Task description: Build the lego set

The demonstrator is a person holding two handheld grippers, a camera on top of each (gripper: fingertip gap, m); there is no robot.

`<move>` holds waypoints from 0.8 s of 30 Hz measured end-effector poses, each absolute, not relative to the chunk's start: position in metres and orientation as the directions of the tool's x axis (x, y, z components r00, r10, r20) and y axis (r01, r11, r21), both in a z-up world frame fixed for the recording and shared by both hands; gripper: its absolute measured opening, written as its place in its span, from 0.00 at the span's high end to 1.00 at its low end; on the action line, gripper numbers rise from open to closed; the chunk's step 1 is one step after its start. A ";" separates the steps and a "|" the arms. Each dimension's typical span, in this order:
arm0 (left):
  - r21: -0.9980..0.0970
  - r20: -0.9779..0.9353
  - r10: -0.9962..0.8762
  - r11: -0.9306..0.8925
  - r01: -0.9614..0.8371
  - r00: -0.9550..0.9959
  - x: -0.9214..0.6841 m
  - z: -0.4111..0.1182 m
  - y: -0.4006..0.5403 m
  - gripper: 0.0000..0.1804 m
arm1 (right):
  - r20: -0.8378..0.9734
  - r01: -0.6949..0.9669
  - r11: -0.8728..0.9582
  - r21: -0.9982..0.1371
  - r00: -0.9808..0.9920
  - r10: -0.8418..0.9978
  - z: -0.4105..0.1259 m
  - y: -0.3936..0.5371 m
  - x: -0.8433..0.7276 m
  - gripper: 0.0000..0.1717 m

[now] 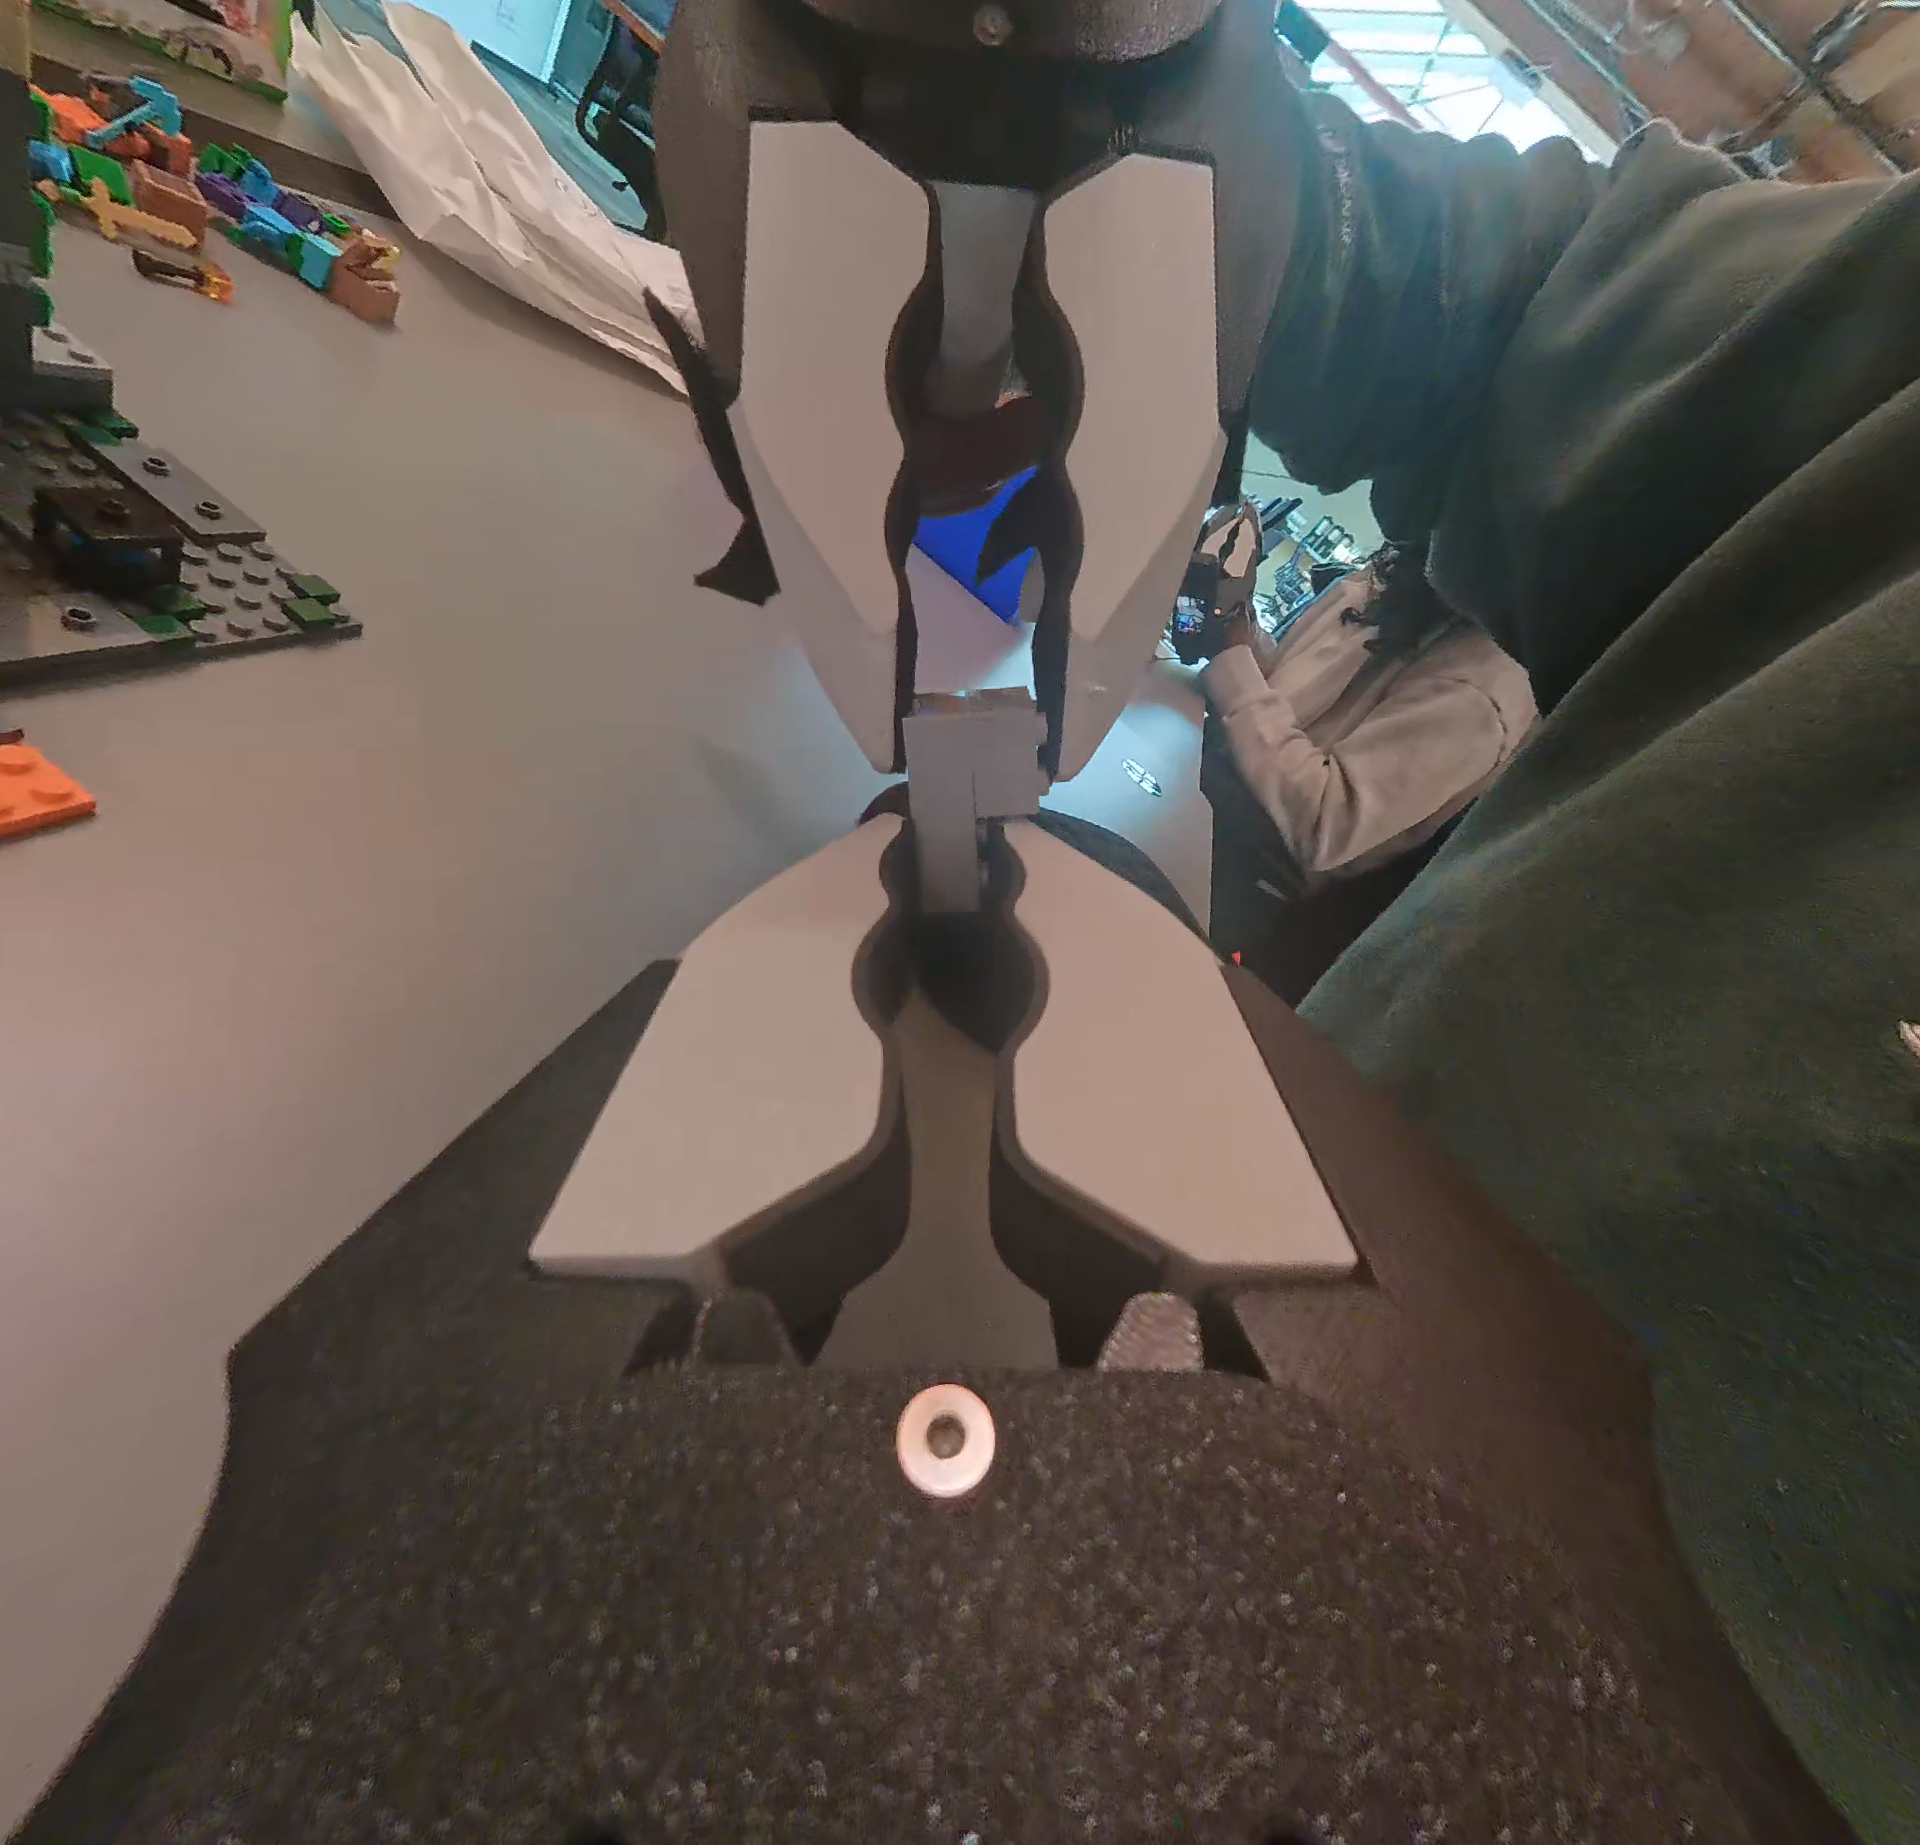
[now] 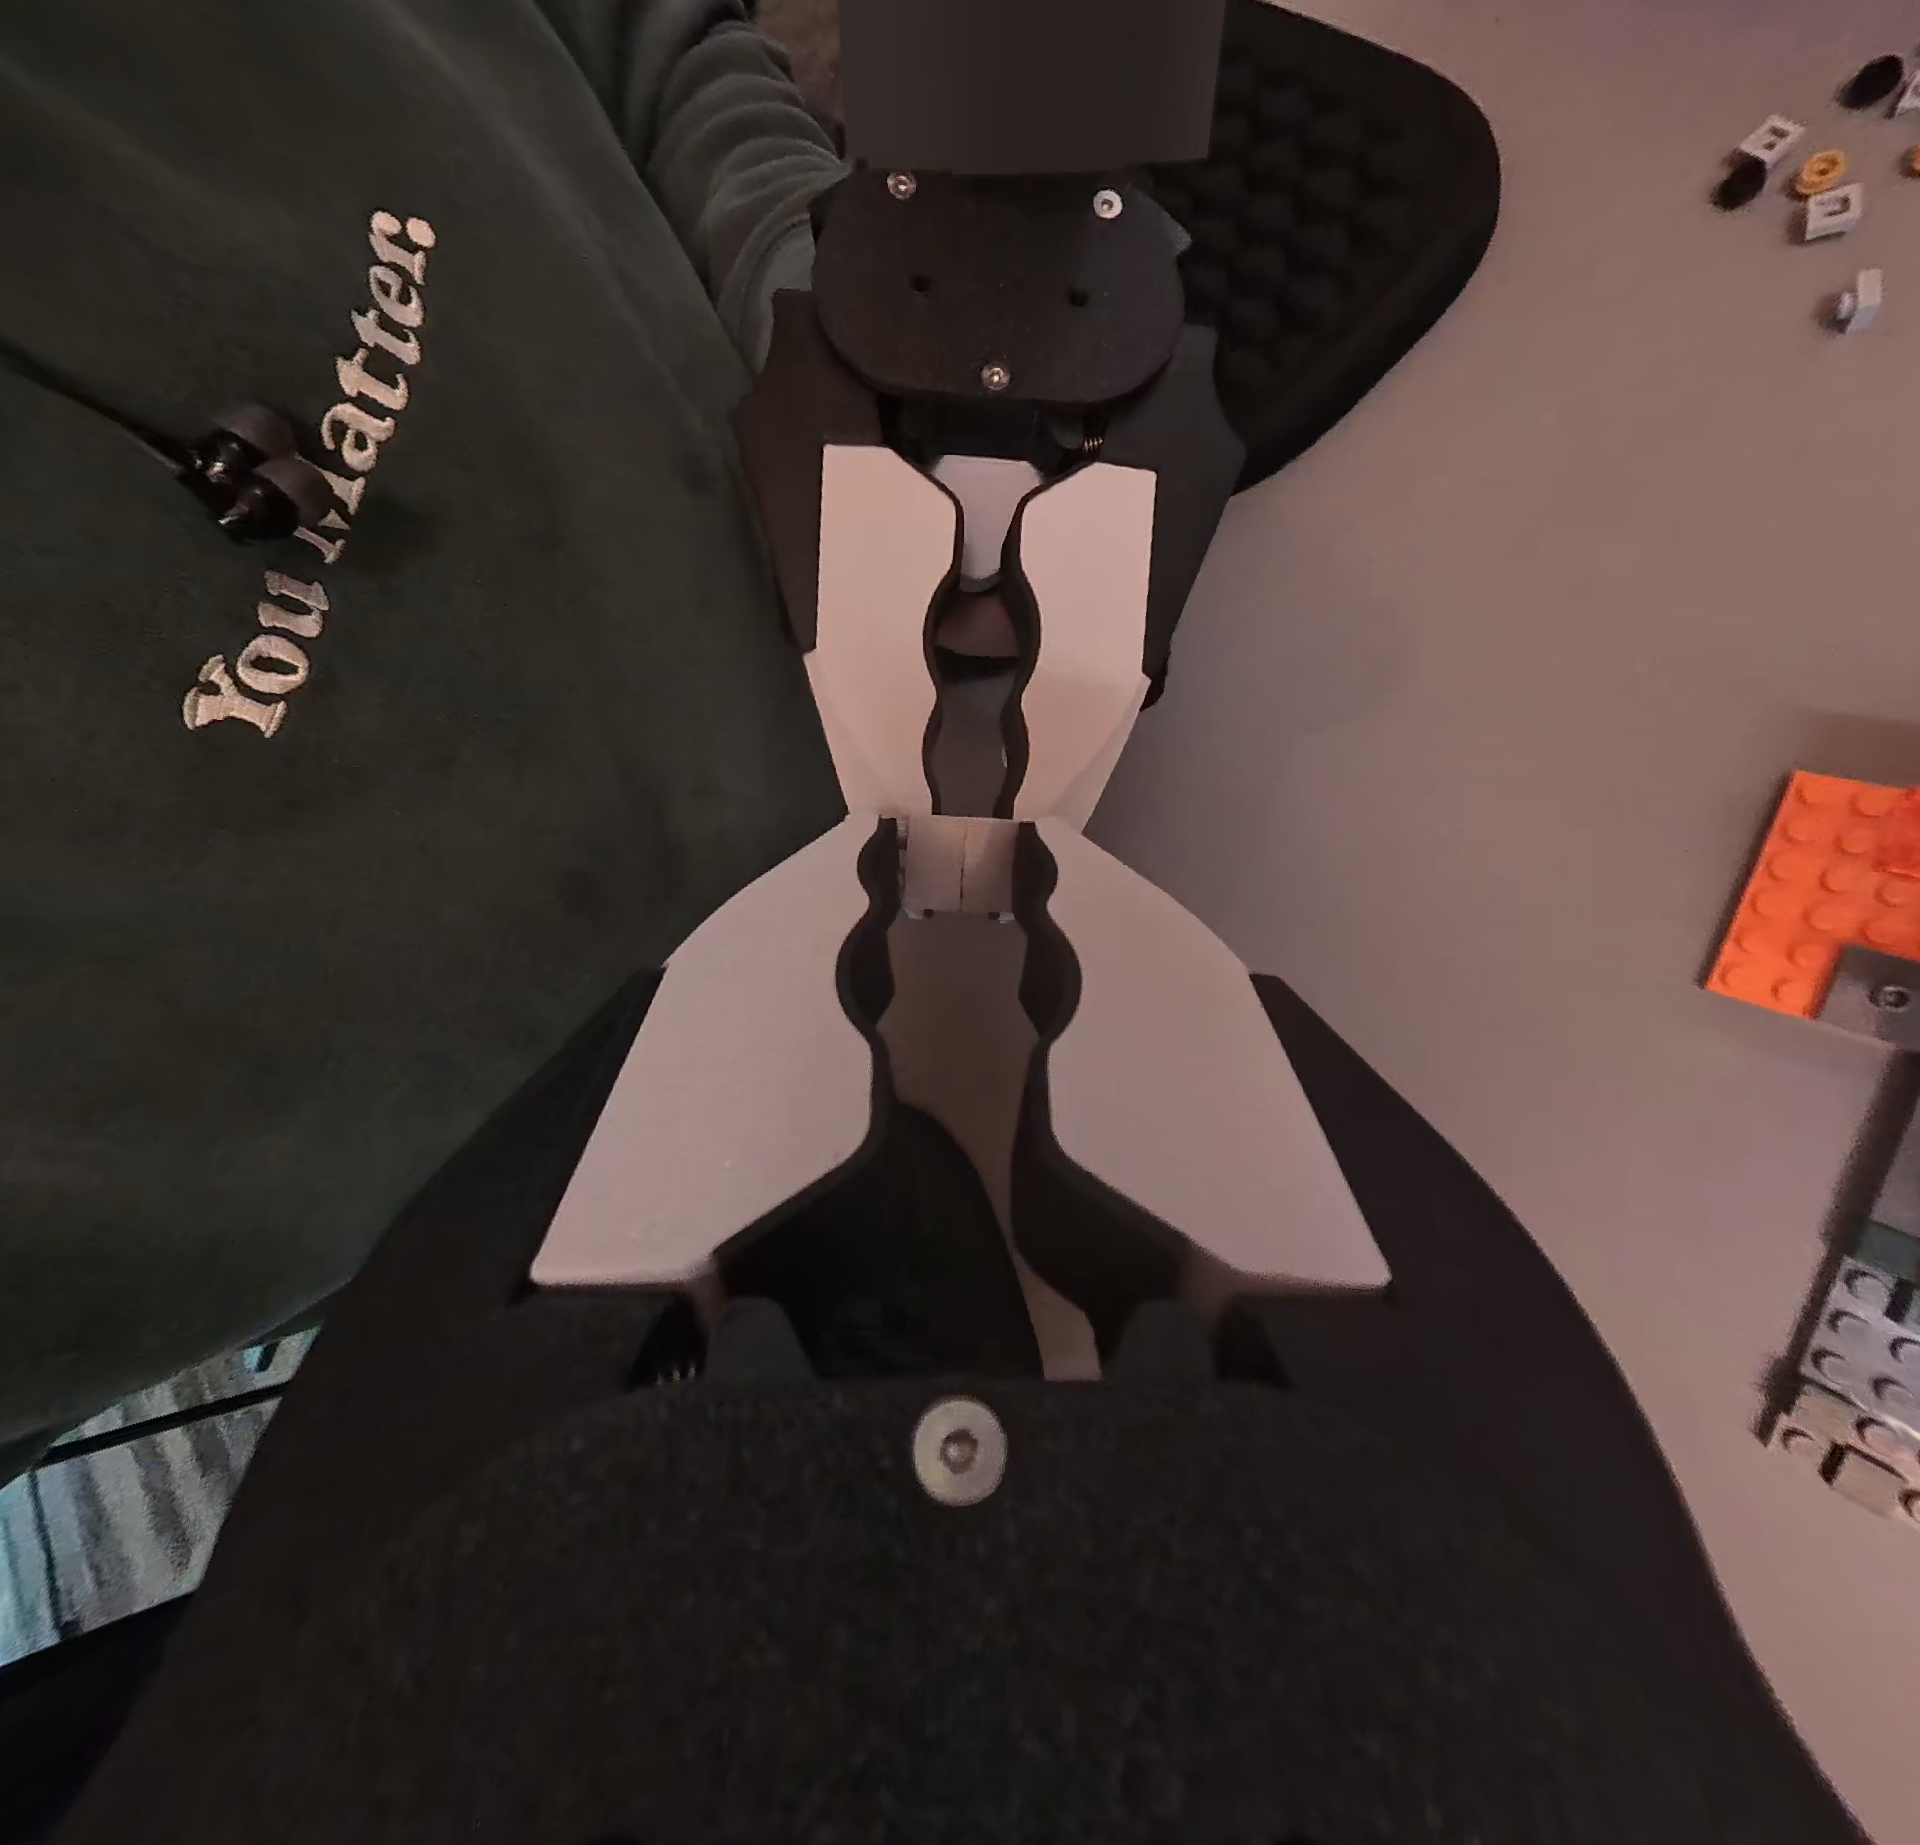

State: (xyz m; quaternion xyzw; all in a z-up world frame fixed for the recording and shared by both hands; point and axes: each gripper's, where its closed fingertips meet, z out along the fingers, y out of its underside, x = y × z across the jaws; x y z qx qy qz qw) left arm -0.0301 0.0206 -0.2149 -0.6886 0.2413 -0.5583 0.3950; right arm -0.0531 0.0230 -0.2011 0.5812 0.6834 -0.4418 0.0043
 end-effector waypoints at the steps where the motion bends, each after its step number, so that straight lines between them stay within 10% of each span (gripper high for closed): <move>1: -0.817 0.573 -0.781 -0.567 0.101 0.250 -0.030 -0.215 0.018 0.94 | -0.519 0.793 -0.065 -0.606 -0.332 0.787 -0.201 0.022 -0.053 0.88; 15: -0.850 0.525 -0.833 -0.522 0.064 0.176 -0.026 -0.210 0.003 0.93 | -0.362 0.737 0.072 -0.672 -0.412 0.836 -0.196 0.004 -0.050 0.86; 24: -0.777 0.630 -0.763 -0.617 0.126 0.147 -0.034 -0.201 0.018 0.93 | 0.153 0.563 0.284 -0.776 -0.269 0.951 -0.192 0.027 -0.043 0.75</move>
